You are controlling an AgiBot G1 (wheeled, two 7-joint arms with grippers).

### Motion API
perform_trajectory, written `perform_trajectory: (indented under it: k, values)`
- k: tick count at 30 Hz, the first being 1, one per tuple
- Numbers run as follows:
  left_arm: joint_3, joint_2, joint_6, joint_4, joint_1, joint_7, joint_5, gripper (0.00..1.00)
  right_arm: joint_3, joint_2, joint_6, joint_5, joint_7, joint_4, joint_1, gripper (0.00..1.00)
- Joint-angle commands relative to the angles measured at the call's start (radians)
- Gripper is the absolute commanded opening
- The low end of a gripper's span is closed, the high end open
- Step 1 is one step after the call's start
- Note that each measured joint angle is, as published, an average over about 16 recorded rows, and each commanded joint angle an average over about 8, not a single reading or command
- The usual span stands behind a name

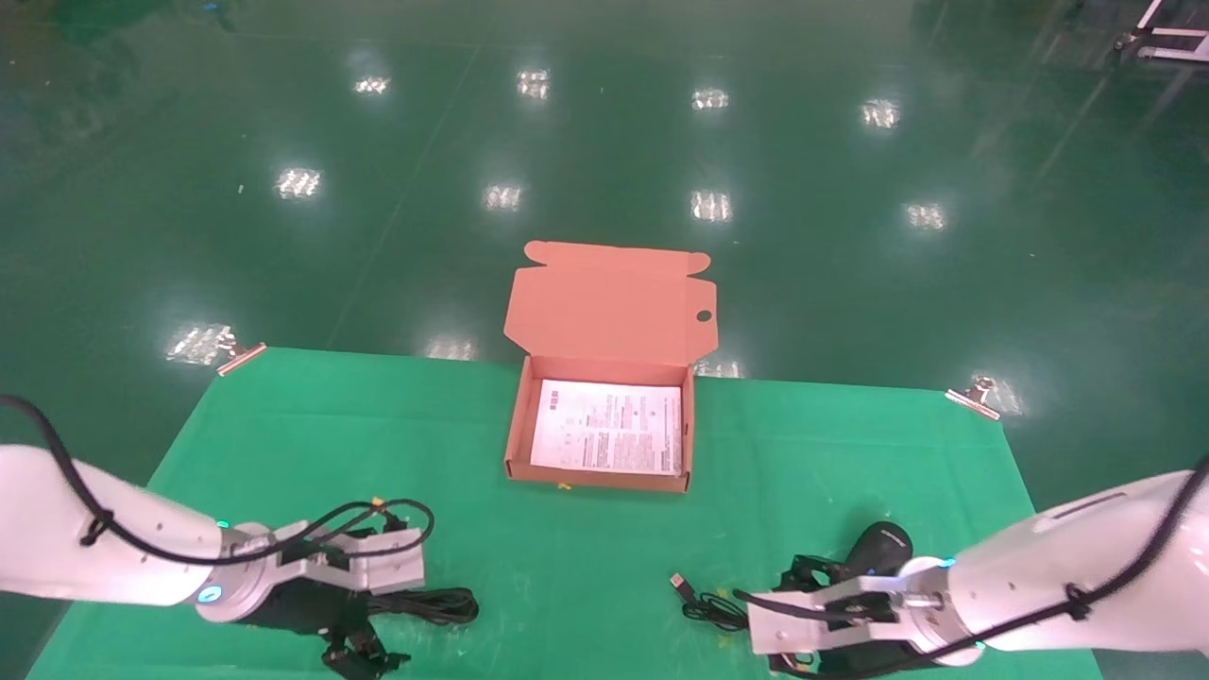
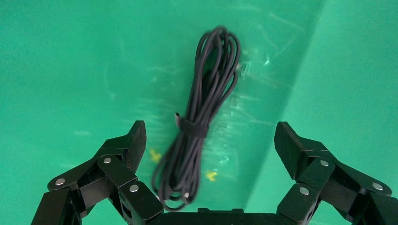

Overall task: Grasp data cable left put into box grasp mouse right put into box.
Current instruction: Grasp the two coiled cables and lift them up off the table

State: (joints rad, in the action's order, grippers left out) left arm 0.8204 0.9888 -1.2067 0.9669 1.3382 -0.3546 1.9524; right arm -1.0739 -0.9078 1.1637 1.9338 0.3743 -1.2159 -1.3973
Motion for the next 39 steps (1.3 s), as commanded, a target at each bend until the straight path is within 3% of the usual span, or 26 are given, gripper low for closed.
perform_trajectory:
  k: [1,16,17,24,25,39]
  values:
    - [-0.002,0.019,0.007,-0.055,0.008,0.005,-0.006,1.00,0.000,-0.019,-0.009,0.001,0.006,0.027,0.002,1.00]
    - [-0.012,0.098,0.055,-0.336,0.055,0.127,-0.033,0.98,-0.018,-0.120,-0.049,0.025,-0.045,0.210,-0.004,1.00]
    - [-0.012,0.102,0.057,-0.349,0.058,0.136,-0.033,0.92,-0.019,-0.124,-0.052,0.028,-0.046,0.218,-0.004,0.92]
    - [-0.011,0.123,0.069,-0.415,0.073,0.171,-0.033,0.06,-0.022,-0.140,-0.069,0.039,-0.048,0.260,-0.003,0.05]
    - [-0.011,0.124,0.069,-0.420,0.074,0.173,-0.033,0.00,-0.022,-0.141,-0.070,0.040,-0.048,0.263,-0.003,0.00]
    - [-0.010,0.119,0.067,-0.404,0.071,0.167,-0.034,0.00,-0.022,-0.137,-0.067,0.038,-0.048,0.253,-0.004,0.00]
